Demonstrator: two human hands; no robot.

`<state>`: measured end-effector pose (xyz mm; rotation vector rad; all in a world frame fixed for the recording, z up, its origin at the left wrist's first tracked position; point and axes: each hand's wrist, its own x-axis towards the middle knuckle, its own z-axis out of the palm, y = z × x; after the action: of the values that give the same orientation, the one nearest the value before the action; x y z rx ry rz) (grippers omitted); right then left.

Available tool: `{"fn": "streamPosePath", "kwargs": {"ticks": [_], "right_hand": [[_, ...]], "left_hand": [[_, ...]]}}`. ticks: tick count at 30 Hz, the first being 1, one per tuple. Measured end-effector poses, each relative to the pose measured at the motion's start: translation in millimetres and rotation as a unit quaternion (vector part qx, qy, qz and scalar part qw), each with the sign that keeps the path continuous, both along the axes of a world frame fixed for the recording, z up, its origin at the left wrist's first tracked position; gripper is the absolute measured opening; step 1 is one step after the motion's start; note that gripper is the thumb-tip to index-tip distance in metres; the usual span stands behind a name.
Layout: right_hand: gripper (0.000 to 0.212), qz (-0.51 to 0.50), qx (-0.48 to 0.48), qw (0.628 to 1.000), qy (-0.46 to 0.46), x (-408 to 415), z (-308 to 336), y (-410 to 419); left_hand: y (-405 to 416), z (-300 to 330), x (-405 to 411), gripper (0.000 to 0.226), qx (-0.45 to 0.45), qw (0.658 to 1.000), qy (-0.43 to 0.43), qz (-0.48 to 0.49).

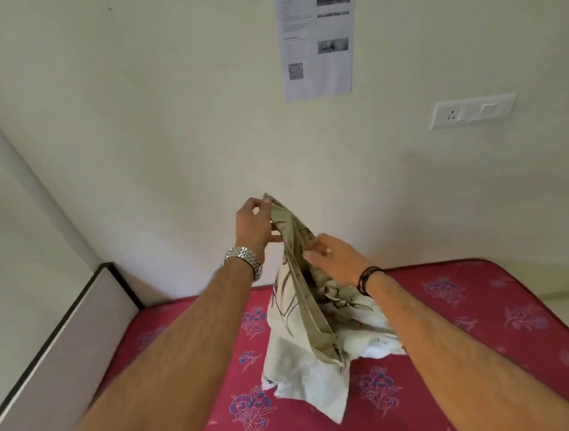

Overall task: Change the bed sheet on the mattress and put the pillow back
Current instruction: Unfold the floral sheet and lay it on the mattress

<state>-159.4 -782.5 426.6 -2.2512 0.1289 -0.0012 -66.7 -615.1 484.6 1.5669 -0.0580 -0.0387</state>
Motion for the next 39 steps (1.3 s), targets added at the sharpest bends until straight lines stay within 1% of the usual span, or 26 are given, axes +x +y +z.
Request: {"fn": "streamPosePath", "kwargs": {"ticks": [1, 2, 5, 7, 8, 10, 12, 13, 14, 15, 17, 18, 19, 20, 23, 26, 27, 28, 30, 31, 32, 33, 34, 36, 37, 39], "right_hand": [[0.029, 0.013, 0.070, 0.997, -0.005, 0, 5, 10], [0.028, 0.023, 0.098, 0.995, -0.013, -1, 9, 17], [0.019, 0.029, 0.072, 0.997, -0.025, -4, -2, 24], [0.026, 0.034, 0.097, 0.994, -0.022, -7, -11, 22], [0.025, 0.041, 0.119, 0.992, -0.021, -11, -14, 23], [0.020, 0.053, 0.199, 0.978, 0.002, -17, -19, 25], [0.022, 0.069, 0.321, 0.943, 0.050, -22, -25, 33], [0.024, 0.082, 0.354, 0.930, 0.062, -23, -28, 37], [0.028, 0.097, 0.350, 0.929, 0.067, -23, -33, 40], [0.034, 0.109, 0.314, 0.941, 0.067, -23, -37, 44], [0.040, 0.123, 0.172, 0.976, 0.051, -23, -43, 48], [0.037, 0.126, 0.121, 0.984, 0.042, -22, -45, 50], [0.031, 0.125, 0.097, 0.987, 0.033, -21, -48, 52], [0.025, 0.117, 0.097, 0.988, 0.033, -21, -52, 54], [0.019, 0.087, 0.160, 0.982, 0.056, -21, -51, 59], [0.022, 0.065, 0.214, 0.973, 0.063, -22, -49, 64], [0.022, 0.047, 0.236, 0.969, 0.060, -23, -48, 66], [0.021, 0.025, 0.260, 0.964, 0.052, -22, -47, 67], [0.015, -0.020, 0.314, 0.949, 0.025, -17, -47, 70], [0.012, -0.039, 0.336, 0.941, 0.011, -14, -47, 71], [0.011, -0.052, 0.351, 0.935, -0.001, -11, -46, 72], [0.011, -0.061, 0.358, 0.932, -0.008, -9, -46, 73], [0.011, -0.064, 0.359, 0.931, -0.009, -7, -46, 74], [0.014, -0.059, 0.349, 0.935, -0.001, -7, -48, 75], [0.016, -0.057, 0.342, 0.938, 0.003, -7, -50, 76], [0.015, -0.063, 0.346, 0.936, 0.002, -9, -55, 78]], "left_hand": [[-6, 1, -4, 0.021, -0.009, 1.000, 0.000, -0.017], [-10, 4, -8, 0.020, -0.018, 1.000, 0.001, -0.025], [-6, 10, -7, 0.020, -0.048, 0.999, -0.003, -0.020], [4, 15, -3, 0.021, -0.046, 0.999, -0.012, -0.015], [9, 17, -2, 0.020, -0.040, 0.999, -0.016, -0.017], [15, 16, -3, 0.019, -0.031, 0.999, -0.021, -0.027], [21, 12, -2, 0.019, -0.032, 0.999, -0.019, -0.030], [24, 11, -2, 0.019, -0.033, 0.999, -0.018, -0.031], [26, 10, -1, 0.019, -0.033, 0.999, -0.017, -0.031], [29, 9, 1, 0.020, -0.031, 0.999, -0.018, -0.029], [34, 8, 3, 0.021, -0.016, 0.999, -0.028, -0.023], [36, 8, 5, 0.021, -0.008, 0.999, -0.034, -0.020], [38, 7, 6, 0.021, -0.004, 0.999, -0.039, -0.016], [41, 5, 8, 0.021, -0.004, 0.999, -0.041, -0.011], [48, 1, 8, 0.021, -0.004, 0.999, -0.040, 0.006], [59, -5, 1, 0.020, 0.020, 0.999, -0.032, -0.031], [63, -9, -5, 0.026, 0.051, 0.997, -0.024, -0.057], [67, -18, -11, 0.036, 0.098, 0.992, -0.017, -0.080], [75, -43, -27, 0.064, 0.208, 0.972, 0.004, -0.112], [80, -58, -35, 0.077, 0.241, 0.962, 0.027, -0.125], [83, -73, -43, 0.085, 0.254, 0.955, 0.059, -0.141], [85, -86, -50, 0.087, 0.250, 0.949, 0.098, -0.165], [87, -97, -56, 0.083, 0.224, 0.946, 0.136, -0.192], [89, -108, -65, 0.060, 0.130, 0.944, 0.179, -0.243], [90, -110, -67, 0.050, 0.102, 0.946, 0.175, -0.254], [94, -112, -66, 0.038, 0.100, 0.949, 0.151, -0.256]]}}
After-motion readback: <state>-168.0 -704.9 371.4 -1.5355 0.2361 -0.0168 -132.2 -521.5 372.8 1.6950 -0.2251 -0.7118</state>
